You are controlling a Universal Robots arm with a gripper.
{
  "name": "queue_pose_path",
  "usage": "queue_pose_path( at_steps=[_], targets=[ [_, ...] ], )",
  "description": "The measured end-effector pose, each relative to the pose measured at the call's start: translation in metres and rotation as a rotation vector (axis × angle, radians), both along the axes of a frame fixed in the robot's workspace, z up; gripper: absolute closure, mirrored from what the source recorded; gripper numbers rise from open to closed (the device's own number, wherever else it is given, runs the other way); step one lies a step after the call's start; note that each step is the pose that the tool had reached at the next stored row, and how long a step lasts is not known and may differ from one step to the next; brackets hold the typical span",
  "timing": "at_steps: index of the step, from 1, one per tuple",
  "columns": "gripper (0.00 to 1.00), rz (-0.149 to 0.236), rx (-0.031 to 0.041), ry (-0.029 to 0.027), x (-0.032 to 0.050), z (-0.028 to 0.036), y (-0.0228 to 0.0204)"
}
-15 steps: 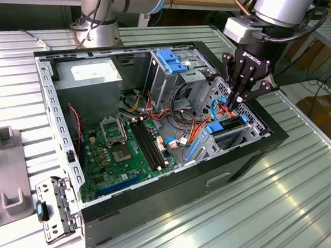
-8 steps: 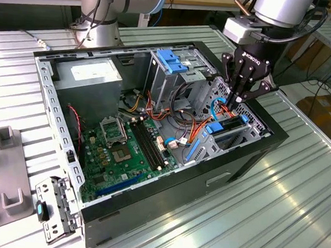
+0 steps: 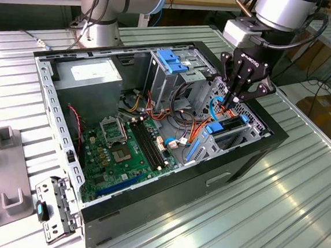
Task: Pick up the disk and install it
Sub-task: 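Insert the second disk wire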
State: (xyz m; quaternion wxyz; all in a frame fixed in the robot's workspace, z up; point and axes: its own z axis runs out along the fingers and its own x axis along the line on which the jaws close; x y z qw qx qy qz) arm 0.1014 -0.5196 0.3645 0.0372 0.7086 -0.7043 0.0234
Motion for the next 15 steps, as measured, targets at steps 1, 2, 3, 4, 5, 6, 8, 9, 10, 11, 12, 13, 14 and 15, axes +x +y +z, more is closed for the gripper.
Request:
queue_pose_path(
  at_steps=[1, 2, 3, 4, 5, 6, 8, 9, 10, 11, 12, 13, 14, 15],
  targets=[
    [0.84, 0.000, 0.0019, -0.0031, -0.0016, -0.0001, -0.0008],
    [0.84, 0.001, 0.0043, -0.0096, -0.0031, -0.0002, -0.0019],
    [0.84, 0.002, 0.0058, -0.0146, -0.0042, -0.0003, -0.0030],
    [0.84, 0.003, 0.0064, -0.0181, -0.0047, -0.0004, -0.0041],
    [0.84, 0.003, 0.0067, -0.0212, -0.0051, -0.0004, -0.0051],
    [0.84, 0.004, 0.0070, -0.0247, -0.0058, -0.0005, -0.0064],
    [0.84, 0.007, 0.0078, -0.0300, -0.0069, -0.0007, -0.0086],
    [0.84, 0.008, 0.0081, -0.0327, -0.0074, -0.0008, -0.0095],
    [0.84, 0.009, 0.0084, -0.0347, -0.0078, -0.0009, -0.0104],
    [0.84, 0.009, 0.0087, -0.0352, -0.0081, -0.0012, -0.0111],
    [0.84, 0.009, 0.0087, -0.0353, -0.0082, -0.0015, -0.0119],
    [0.84, 0.009, 0.0088, -0.0354, -0.0084, -0.0018, -0.0127],
    [0.84, 0.009, 0.0099, -0.0361, -0.0092, -0.0026, -0.0146],
    [0.84, 0.009, 0.0111, -0.0371, -0.0095, -0.0030, -0.0158]
  ],
)
